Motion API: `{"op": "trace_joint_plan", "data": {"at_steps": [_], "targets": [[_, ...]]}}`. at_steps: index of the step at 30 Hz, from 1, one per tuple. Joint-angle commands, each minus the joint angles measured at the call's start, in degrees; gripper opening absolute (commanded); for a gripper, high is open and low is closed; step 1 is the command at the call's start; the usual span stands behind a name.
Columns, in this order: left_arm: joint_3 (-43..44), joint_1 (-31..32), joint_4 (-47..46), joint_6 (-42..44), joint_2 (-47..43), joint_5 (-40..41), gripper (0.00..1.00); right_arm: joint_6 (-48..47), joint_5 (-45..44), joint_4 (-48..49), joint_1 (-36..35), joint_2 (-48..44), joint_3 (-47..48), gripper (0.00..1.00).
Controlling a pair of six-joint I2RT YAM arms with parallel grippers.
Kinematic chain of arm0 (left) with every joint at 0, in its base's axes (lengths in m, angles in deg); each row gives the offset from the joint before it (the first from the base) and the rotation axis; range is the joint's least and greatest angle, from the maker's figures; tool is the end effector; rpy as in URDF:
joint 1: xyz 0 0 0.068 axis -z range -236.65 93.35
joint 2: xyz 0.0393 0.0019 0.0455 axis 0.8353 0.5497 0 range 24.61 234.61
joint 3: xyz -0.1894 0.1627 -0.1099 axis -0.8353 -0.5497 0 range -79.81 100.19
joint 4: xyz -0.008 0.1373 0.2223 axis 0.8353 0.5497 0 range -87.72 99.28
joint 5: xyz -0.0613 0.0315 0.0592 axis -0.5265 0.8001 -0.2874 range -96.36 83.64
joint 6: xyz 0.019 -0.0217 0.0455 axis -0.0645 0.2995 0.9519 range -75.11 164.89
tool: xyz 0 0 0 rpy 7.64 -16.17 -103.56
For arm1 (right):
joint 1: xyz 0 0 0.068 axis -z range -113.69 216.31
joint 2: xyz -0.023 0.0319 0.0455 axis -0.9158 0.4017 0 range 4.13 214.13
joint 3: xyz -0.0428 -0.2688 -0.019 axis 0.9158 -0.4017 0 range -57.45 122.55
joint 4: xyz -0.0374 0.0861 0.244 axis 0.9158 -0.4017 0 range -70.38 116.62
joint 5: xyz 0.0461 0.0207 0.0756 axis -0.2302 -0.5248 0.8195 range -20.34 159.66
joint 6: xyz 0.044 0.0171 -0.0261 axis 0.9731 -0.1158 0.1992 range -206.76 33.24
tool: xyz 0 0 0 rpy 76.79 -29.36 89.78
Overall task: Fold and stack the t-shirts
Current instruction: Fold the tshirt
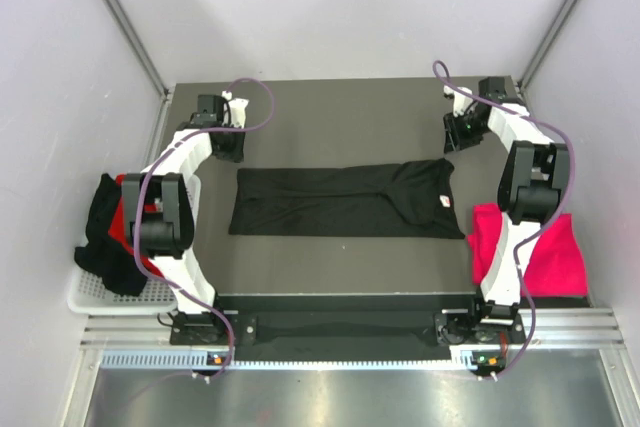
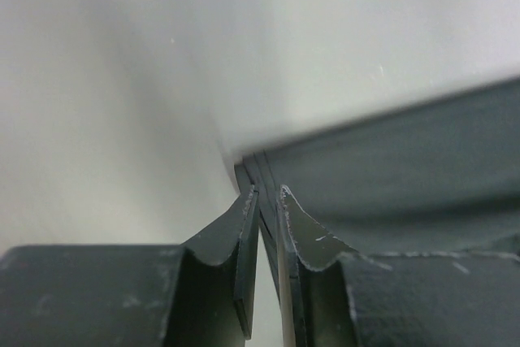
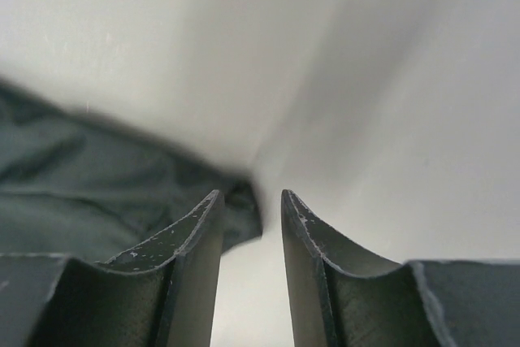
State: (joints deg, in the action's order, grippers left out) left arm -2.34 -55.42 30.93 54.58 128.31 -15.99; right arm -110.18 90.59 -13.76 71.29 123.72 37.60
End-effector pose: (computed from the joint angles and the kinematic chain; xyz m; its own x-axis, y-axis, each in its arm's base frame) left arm 0.3914 -0.0144 0.2263 -0.7863 0.1829 -0.5902 0.2534 0.9666 -0.0380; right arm 0.4431 -0.0258 0.1987 -0.8002 -0.3029 -0.5176 -0.4226 0.8972 0.1284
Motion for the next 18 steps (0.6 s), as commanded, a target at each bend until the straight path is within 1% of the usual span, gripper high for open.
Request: {"op": "trace_joint_plan", "data": {"at_steps": [1, 7, 18], "targets": [[3.47, 0.0, 0.1, -0.73, 2.91, -0.48, 0.19, 0.65, 3.94, -1.72, -0.4, 2.83, 5.59, 0.35], [5.32, 0.0, 0.54, -0.73, 6.16, -0.22, 0.18, 0.66, 5.79, -3.65, -0.49, 5.39, 7.08, 0.34], [4.09, 0.0, 0.1, -0.9, 5.2, -0.39, 0.18, 0.22, 5.7, -5.32, -0.49, 4.51, 5.68, 0.35]]}}
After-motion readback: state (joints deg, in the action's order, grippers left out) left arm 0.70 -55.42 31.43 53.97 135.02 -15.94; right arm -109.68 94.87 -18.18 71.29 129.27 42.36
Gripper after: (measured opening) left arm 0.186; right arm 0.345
